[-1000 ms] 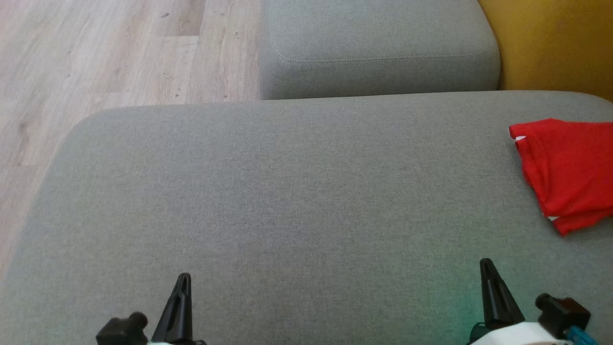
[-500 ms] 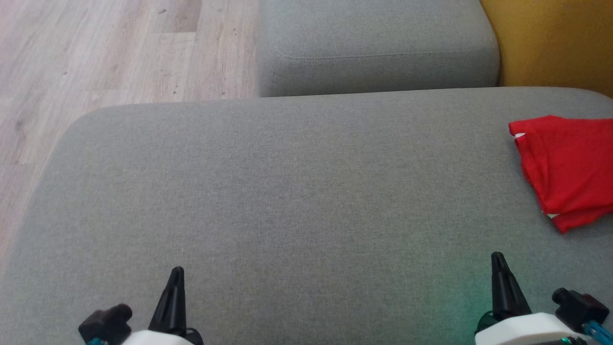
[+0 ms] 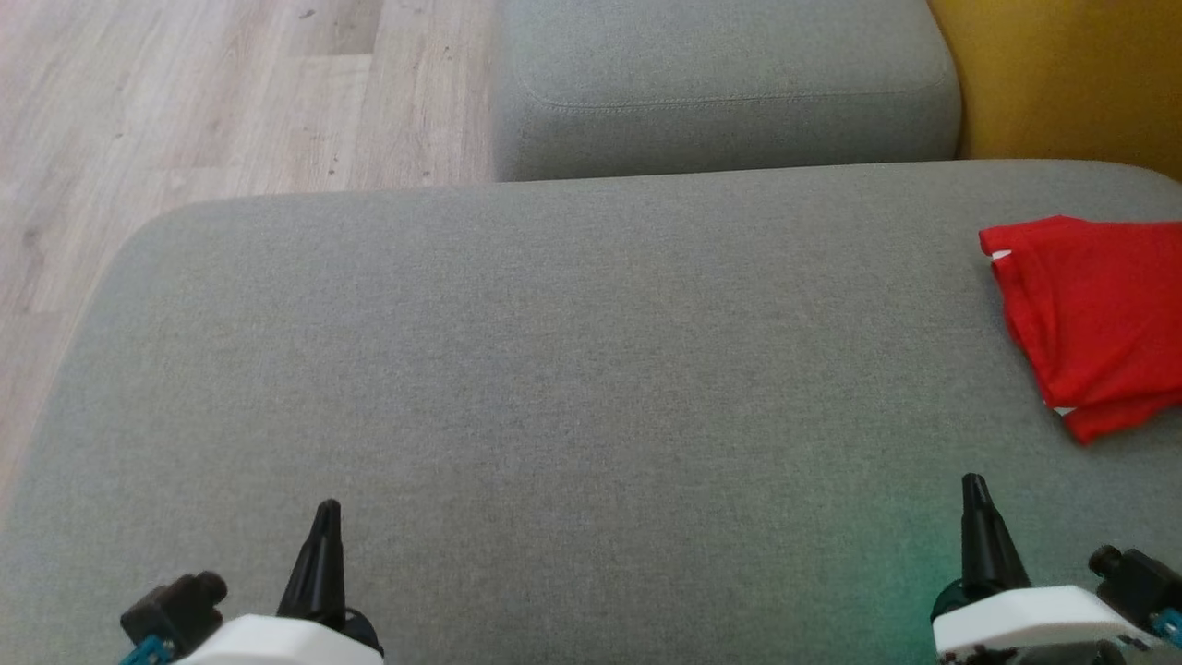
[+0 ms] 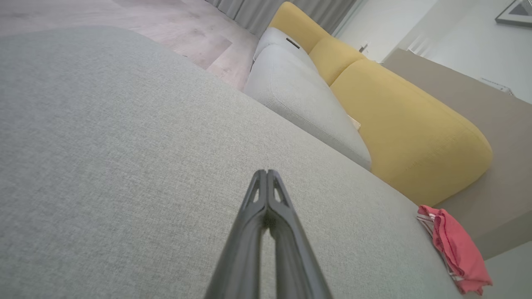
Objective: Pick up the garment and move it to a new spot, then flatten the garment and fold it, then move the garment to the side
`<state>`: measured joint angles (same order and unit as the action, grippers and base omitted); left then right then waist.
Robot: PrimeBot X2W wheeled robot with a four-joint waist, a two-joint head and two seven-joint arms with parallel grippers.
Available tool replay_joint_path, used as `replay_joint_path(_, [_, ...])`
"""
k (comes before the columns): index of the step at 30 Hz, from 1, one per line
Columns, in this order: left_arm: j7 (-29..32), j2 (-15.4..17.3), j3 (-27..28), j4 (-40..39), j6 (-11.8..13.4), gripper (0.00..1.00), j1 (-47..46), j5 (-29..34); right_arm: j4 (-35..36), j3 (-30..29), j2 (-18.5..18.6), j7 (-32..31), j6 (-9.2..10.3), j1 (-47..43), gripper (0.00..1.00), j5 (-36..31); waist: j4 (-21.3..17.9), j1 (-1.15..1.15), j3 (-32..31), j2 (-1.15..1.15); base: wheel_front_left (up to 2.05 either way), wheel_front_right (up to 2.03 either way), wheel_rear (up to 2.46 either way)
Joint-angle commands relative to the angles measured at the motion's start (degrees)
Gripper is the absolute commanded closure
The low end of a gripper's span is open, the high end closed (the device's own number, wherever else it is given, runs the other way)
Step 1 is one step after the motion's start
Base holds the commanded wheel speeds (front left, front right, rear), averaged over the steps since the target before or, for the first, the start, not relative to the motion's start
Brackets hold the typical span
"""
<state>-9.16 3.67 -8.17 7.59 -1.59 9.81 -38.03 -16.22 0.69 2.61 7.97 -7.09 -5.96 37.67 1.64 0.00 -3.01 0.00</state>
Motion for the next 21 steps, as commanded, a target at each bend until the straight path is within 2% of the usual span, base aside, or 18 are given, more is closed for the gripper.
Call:
replay_joint_path(1, [0.21, 0.86, 1.44, -1.54, -0.39, 1.00, -3.02, -1.33, 1.90, -0.08, 0.77, -0.28, -0.15, 3.31, 1.00, 1.37, -0.01, 0.00, 0.03, 0.00, 0.00, 0.00, 0.00])
replay_joint_path(21, [3.27, 1.10, 3.79, 0.33, -1.74, 1.00, -6.11, -15.03, 1.99, -1.46, 0.91, -3.47, -0.21, 5.44, 1.00, 14.70, -0.41, 0.00, 0.81, 0.00, 0.00, 0.00, 0.00])
